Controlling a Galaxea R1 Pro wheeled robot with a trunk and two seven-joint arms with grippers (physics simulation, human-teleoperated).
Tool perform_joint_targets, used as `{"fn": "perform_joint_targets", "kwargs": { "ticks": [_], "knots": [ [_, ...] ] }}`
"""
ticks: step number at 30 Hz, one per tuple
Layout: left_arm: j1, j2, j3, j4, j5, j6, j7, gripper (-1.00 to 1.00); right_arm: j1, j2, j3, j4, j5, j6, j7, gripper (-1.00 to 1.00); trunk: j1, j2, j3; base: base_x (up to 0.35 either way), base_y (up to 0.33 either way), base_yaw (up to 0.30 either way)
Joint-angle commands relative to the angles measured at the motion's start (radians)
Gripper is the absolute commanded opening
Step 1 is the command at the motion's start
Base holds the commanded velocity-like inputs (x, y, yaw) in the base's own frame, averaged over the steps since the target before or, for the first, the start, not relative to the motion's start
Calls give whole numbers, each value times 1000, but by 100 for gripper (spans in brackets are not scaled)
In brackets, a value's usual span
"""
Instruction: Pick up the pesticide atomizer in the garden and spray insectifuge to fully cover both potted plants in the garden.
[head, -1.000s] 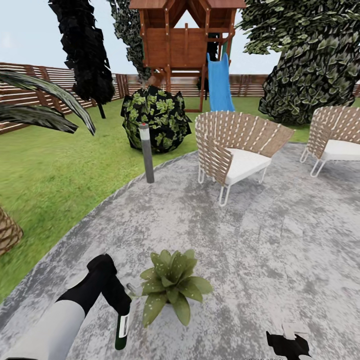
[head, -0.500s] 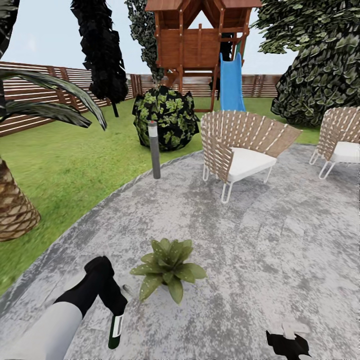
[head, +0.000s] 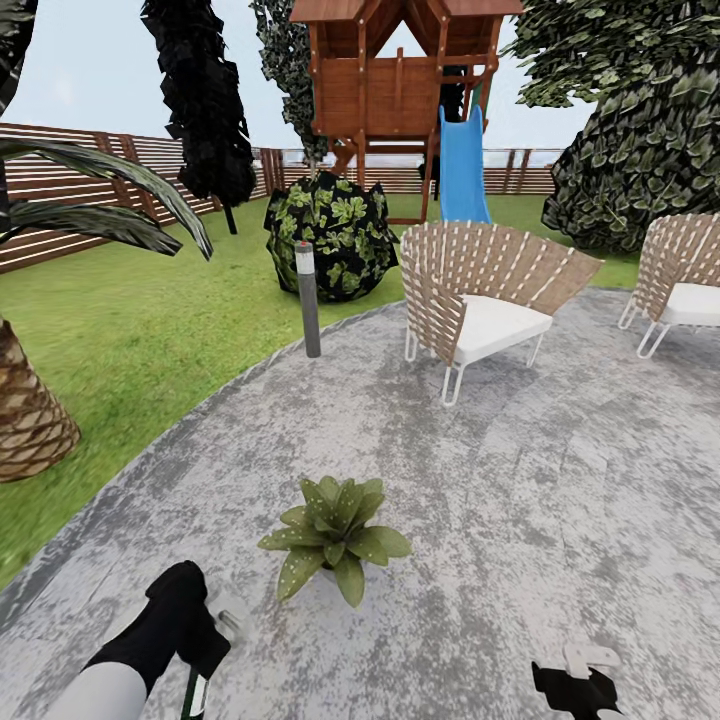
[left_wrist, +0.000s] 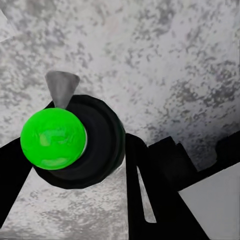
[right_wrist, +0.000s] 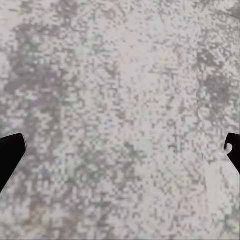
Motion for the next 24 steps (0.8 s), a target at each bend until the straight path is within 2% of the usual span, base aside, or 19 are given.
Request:
{"fn": "perform_joint_targets", "kwargs": {
  "ticks": [1, 2, 6, 12, 20, 24],
  "knots": [
    [1, -2, 11, -2, -6, 4, 7, -100, 0, 0, 9, -1, -6, -1, -4, 100, 0, 0, -1, 0, 0, 0],
    [1, -3, 17, -2, -3, 4, 18, -100, 0, 1, 9, -1, -6, -1, -4, 100, 0, 0, -1, 0, 0, 0],
    [2, -19, 23, -2, 44, 0, 44, -100, 0, 1, 8, -1, -8, -1, -6, 100, 0, 0, -1, 0, 0, 17],
    [2, -23, 28, -2, 76, 1, 79, -100, 0, 2, 7, 0, -7, 0, -7, 100, 0, 0, -1, 0, -6, 236],
    [2, -37, 27, -26, 121, 1, 105, -100, 0, 4, 7, 2, -7, 1, -7, 100, 0, 0, -1, 114, -223, 278],
    [2, -42, 27, -36, 125, 1, 129, -100, 0, 5, 7, 2, -7, 1, -7, 100, 0, 0, -1, 179, -255, 279]
  ]
}}
